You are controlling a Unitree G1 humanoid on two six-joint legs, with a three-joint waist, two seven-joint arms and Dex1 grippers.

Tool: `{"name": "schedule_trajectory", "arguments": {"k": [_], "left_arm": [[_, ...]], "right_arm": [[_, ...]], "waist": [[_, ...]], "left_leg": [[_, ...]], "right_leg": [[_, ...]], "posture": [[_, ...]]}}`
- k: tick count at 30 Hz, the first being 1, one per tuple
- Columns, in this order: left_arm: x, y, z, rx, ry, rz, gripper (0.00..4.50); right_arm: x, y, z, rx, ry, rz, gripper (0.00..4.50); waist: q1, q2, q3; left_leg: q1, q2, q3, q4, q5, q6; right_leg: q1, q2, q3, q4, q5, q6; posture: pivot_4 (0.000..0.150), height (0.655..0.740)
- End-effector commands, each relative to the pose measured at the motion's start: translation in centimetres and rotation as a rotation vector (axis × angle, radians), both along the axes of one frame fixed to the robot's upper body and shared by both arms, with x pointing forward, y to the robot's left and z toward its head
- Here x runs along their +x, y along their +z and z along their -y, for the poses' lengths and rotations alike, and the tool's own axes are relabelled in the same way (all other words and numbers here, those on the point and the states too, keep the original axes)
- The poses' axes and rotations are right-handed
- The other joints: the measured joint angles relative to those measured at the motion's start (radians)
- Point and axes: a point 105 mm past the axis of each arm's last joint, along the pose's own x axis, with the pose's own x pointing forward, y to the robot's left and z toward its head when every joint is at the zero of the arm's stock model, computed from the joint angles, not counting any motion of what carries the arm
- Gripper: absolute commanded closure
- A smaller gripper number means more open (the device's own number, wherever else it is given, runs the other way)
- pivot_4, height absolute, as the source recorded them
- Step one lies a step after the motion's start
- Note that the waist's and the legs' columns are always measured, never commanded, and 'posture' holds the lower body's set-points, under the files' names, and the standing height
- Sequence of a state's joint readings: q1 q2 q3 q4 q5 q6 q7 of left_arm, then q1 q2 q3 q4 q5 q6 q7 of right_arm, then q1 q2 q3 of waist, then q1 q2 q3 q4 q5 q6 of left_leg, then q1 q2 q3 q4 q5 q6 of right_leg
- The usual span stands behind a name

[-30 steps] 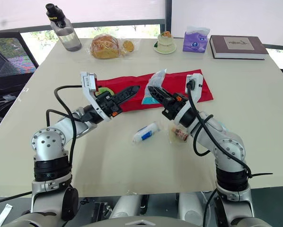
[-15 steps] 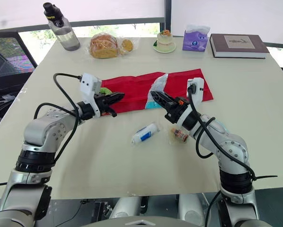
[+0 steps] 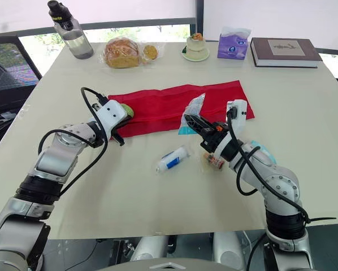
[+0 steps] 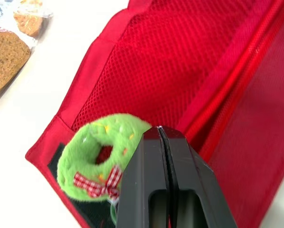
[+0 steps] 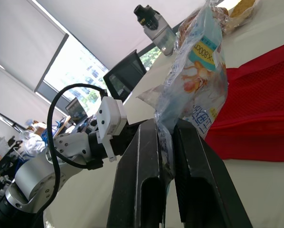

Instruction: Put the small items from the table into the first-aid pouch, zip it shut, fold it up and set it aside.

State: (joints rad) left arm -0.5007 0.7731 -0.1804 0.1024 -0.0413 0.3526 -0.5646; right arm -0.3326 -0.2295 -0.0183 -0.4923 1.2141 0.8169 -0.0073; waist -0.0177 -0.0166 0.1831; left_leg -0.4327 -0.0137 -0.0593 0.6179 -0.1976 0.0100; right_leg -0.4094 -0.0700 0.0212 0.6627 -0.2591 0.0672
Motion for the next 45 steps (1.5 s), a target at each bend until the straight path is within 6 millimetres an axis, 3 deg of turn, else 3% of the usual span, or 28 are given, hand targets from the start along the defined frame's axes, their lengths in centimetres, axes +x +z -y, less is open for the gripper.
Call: {"name": "schedule_trajectory", "arguments": {"k": [1,2,5,6,9,14,22,36,43,45], "left_arm": [[0.1,2.2,-0.1,0.031,0.004,0.11,3.24],[0.0,2.4,-0.1,0.037,0.009,0.121,2.99],[-0.3,2.6,0.0,0.098,0.011,0.144,1.6],[-0.4,2.5,0.1,0.143,0.004,0.151,0.87],[-0.7,2.1,0.3,0.238,-0.011,0.152,0.09],[-1.2,0.5,0.9,0.42,-0.015,0.141,0.09],[-0.5,0.8,0.4,0.625,0.039,0.211,0.09],[1.0,1.3,-0.5,0.685,0.12,0.226,0.09],[1.6,2.2,0.3,0.667,0.108,0.252,0.09],[1.7,2.5,0.5,0.663,0.107,0.267,0.61]], "right_arm": [[-0.4,1.2,0.3,0.015,-0.003,0.058,4.5],[-0.4,1.2,0.3,0.014,-0.003,0.058,4.5],[-0.3,1.0,0.4,0.007,-0.007,0.059,4.5],[-0.3,1.0,0.4,0.006,-0.008,0.058,4.5],[-0.3,0.9,0.4,0.007,-0.008,0.056,4.5],[-0.3,0.9,0.2,0.009,-0.002,0.052,4.5],[-0.3,0.9,0.2,0.01,-0.008,0.048,4.5],[-0.2,0.9,0.3,0.0,-0.005,0.047,4.5],[-0.3,0.9,0.1,0.001,-0.005,0.05,4.5],[-0.3,0.9,0.1,0.001,-0.007,0.05,4.5]], "waist": [[0.0,0.0,0.0],[0.0,0.0,0.0],[-0.001,0.0,0.0],[-0.001,0.0,0.0],[-0.002,0.0,0.0],[-0.002,0.0,0.0],[-0.004,0.0,0.0],[-0.008,0.0,0.0],[-0.008,0.0,0.0],[-0.008,0.0,0.0]], "left_leg": [[0.0,0.0,0.0,0.0,0.0,0.0],[0.0,0.0,0.0,0.0,0.0,0.0],[0.0,0.0,0.0,0.0,0.0,0.0],[0.0,0.0,0.0,0.0,0.0,0.0],[0.0,-0.001,0.0,0.0,0.0,0.0],[0.001,-0.001,0.0,0.001,0.0,0.0],[0.001,0.0,0.0,0.006,0.0,0.0],[0.001,0.001,0.0,0.017,0.001,0.0],[0.001,0.001,-0.001,0.017,0.001,0.0],[0.001,0.001,-0.001,0.017,0.001,0.0]], "right_leg": [[0.0,0.0,0.0,0.0,0.0,0.0],[0.0,0.0,0.0,0.0,0.0,0.0],[0.0,0.0,0.0,0.001,0.0,0.0],[0.0,0.0,0.0,0.001,0.0,0.0],[0.0,0.0,0.0,0.001,0.0,0.0],[0.0,0.001,0.0,0.002,0.0,0.0],[0.0,0.003,0.0,0.008,0.0,0.0],[0.0,0.006,0.0,0.017,0.001,-0.001],[0.001,0.006,0.0,0.017,0.001,-0.001],[0.001,0.006,0.0,0.017,0.001,-0.001]], "posture": [[0.15,0.74],[0.15,0.74],[0.15,0.74],[0.15,0.74],[0.15,0.74],[0.15,0.74],[0.15,0.74],[0.15,0.74],[0.15,0.74],[0.15,0.74]]}}
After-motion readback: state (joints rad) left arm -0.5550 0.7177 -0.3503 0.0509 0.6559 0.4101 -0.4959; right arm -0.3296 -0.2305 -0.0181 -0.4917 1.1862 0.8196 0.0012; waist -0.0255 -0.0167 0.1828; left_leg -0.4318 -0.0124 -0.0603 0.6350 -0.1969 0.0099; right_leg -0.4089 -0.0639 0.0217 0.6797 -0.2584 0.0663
